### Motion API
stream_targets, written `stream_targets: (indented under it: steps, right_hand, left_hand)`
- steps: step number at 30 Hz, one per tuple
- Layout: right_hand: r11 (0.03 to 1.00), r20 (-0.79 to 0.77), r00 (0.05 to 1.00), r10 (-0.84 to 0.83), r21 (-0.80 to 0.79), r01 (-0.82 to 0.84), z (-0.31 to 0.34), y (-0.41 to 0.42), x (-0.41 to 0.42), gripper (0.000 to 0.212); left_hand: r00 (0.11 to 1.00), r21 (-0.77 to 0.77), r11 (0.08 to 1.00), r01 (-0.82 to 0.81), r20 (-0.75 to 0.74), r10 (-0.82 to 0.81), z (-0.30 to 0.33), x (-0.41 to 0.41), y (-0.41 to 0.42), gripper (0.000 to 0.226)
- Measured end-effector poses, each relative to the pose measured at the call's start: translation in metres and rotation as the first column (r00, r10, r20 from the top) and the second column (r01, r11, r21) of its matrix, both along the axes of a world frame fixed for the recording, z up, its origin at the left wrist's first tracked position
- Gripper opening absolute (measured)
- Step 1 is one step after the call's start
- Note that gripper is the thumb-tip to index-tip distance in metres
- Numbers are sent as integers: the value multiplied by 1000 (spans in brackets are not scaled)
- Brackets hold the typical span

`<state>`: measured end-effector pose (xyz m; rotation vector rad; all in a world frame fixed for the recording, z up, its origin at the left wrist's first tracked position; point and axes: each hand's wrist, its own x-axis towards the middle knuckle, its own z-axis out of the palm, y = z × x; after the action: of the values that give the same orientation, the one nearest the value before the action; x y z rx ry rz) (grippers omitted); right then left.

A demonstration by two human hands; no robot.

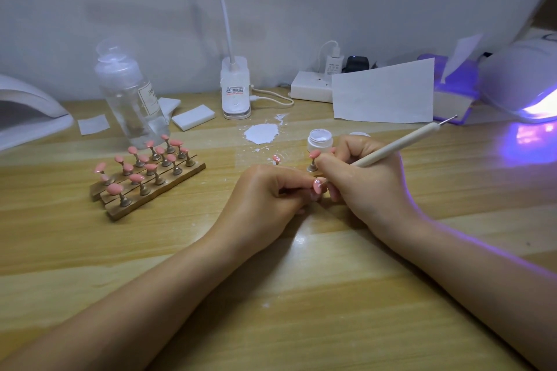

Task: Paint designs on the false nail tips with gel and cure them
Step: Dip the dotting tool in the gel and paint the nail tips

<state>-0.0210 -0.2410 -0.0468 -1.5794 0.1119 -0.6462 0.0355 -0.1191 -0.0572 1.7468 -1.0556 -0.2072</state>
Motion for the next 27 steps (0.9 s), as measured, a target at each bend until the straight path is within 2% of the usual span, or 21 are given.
stream_targets:
  steps: [10,27]
  right_hand:
    - [1000,2,1000,22,1,-22,0,0,-1,43]
    - [1000,2,1000,26,7,-26,-2,-1,2,46]
  left_hand:
    - [1000,3,1000,4,10,-4,1,-1,1,21]
    - [1000,14,1000,-4,1,4,1,-1,0,18]
